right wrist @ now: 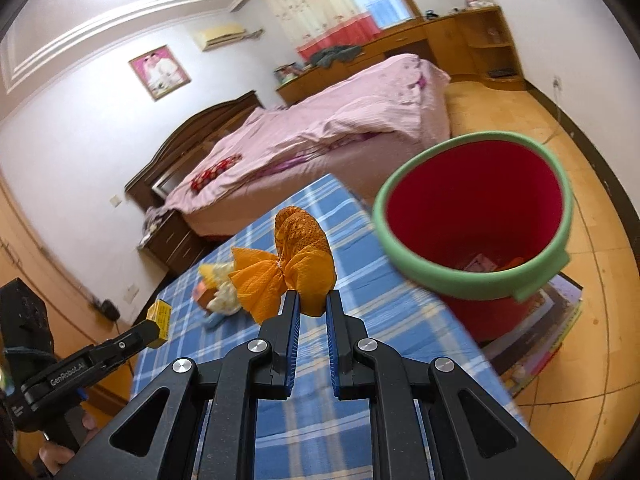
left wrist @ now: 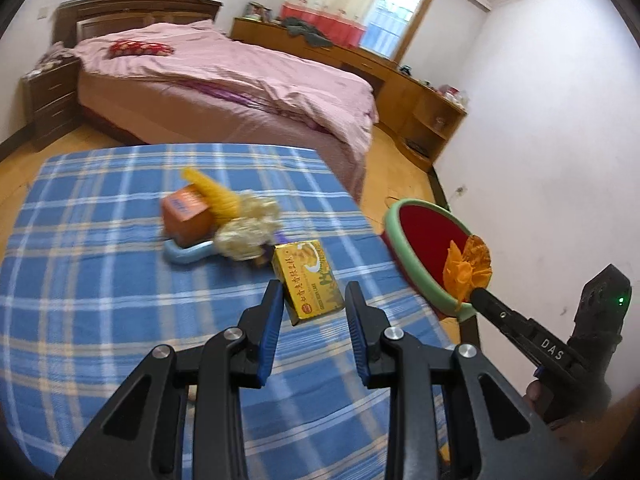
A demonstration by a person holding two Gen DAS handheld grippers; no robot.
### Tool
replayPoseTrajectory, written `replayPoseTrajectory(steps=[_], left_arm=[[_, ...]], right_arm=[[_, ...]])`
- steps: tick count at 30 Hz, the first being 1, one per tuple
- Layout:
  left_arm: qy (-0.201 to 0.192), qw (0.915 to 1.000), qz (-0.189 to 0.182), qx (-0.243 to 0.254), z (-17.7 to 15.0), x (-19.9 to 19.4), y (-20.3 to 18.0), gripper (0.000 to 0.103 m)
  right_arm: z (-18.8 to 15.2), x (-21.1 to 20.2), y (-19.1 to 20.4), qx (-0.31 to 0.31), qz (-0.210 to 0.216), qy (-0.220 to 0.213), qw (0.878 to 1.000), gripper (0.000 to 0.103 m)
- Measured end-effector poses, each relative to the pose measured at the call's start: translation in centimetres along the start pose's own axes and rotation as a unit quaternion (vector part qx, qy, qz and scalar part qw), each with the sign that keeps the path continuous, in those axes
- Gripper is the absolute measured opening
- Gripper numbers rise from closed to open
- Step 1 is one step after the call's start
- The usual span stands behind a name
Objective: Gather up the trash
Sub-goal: 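Carry both items over the red bucket and open both tools to drop them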
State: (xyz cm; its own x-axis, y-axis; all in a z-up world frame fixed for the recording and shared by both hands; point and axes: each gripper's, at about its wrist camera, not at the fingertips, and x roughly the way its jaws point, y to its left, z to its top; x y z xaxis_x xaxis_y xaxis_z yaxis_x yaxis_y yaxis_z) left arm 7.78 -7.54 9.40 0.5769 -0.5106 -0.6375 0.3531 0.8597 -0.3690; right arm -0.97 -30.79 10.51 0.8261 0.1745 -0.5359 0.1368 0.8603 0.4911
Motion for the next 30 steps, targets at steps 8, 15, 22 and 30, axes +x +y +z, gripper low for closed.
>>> replayPoseTrajectory(steps=[8, 15, 22, 30], left_arm=[[0.021, 0.9988, -0.032, 0.032, 1.5, 4.9, -5.7, 0.031], [0.037, 0.9960, -0.038, 0.072, 2.4, 9.2, -10.2, 0.031], [0.066, 0.9914, -0.054, 0.099, 2.5, 14.4, -14.2, 0.031], [0.103, 0.9854, -0.066, 0.119, 1.5, 18.4, -17.1, 0.031]], right_arm=[[1.6, -1.6, -4.4, 0.019, -0.037, -0.033, 0.999, 0.012], [3.2, -0.9, -8.5, 0.038, -0.062, -0.043, 0.996, 0.012], [3.7, 0.1, -12.4, 0.063, -0.084, -0.041, 0.994, 0.013], [3.3, 1.3, -15.0, 0.080, -0.091, -0.027, 0.992, 0.016]])
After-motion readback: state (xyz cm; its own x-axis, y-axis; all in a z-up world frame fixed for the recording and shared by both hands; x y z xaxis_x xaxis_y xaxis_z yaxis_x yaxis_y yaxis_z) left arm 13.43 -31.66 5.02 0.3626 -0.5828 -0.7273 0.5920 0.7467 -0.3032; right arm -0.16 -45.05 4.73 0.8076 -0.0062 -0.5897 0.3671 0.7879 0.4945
